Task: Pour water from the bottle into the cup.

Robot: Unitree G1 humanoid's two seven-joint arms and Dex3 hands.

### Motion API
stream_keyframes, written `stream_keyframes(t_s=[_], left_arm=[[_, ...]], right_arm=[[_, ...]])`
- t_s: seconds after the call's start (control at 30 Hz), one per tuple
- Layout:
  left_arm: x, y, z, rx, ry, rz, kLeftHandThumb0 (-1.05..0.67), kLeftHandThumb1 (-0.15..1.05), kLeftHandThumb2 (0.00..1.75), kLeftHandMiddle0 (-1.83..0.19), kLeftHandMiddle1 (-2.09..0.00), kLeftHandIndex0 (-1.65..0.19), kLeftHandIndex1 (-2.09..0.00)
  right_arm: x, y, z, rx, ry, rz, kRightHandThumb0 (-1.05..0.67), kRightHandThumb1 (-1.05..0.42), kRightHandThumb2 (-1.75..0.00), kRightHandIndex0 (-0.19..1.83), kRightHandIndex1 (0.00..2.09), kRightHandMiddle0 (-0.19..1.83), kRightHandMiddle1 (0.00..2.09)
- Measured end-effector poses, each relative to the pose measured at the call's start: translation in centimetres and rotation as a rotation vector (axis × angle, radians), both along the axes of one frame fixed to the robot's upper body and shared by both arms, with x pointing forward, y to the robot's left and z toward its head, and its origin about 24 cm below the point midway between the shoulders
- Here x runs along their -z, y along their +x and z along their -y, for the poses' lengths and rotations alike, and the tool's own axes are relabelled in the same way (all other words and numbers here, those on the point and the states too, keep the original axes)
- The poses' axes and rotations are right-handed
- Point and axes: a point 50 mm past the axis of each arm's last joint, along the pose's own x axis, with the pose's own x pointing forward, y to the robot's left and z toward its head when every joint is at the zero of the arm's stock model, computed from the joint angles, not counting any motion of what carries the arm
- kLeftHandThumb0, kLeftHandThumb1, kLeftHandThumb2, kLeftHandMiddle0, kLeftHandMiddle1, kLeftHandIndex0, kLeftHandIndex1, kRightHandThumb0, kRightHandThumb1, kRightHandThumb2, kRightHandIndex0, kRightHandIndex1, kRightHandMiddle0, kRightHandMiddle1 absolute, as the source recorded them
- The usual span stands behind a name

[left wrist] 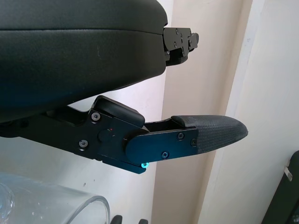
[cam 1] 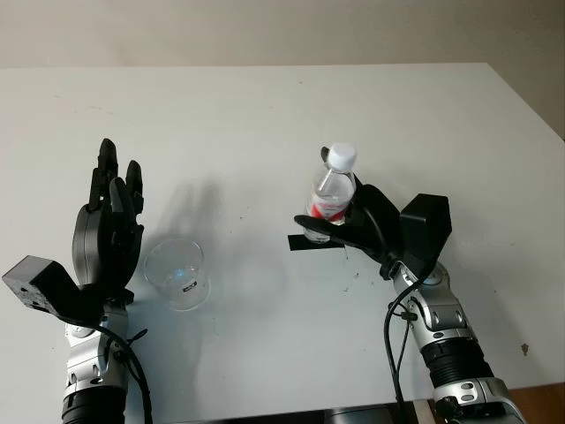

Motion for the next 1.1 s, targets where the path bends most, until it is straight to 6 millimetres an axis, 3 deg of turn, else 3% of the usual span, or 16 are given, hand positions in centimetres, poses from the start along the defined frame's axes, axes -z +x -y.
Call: stream_keyframes(t_s=[0.47,0.67,1.1], left_arm=[[0.0,0.0,0.0,0.0,0.0,-0.001,-0.87,1.05,0.55,0.0,0.0,0.07,0.0],[0.1,0.0,0.0,-0.002,0.001,-0.006,-0.88,1.05,0.54,0.01,0.0,0.07,0.0],[0.1,0.1,0.0,-0.002,-0.001,-0.009,-0.86,1.05,0.56,0.0,0.0,0.07,0.0]], right_arm=[[0.3,0.0,0.4,0.004,0.024,0.021,-0.7,-0.9,-0.05,-0.19,0.0,-0.19,0.0],[0.9,-1.1,0.9,0.074,-0.085,0.155,-0.9,-0.91,-0.06,-0.19,0.0,-0.19,0.0],[0.1,-2.7,0.6,0.155,-0.178,0.327,-0.93,-0.91,-0.05,-0.19,0.0,-0.19,0.0]])
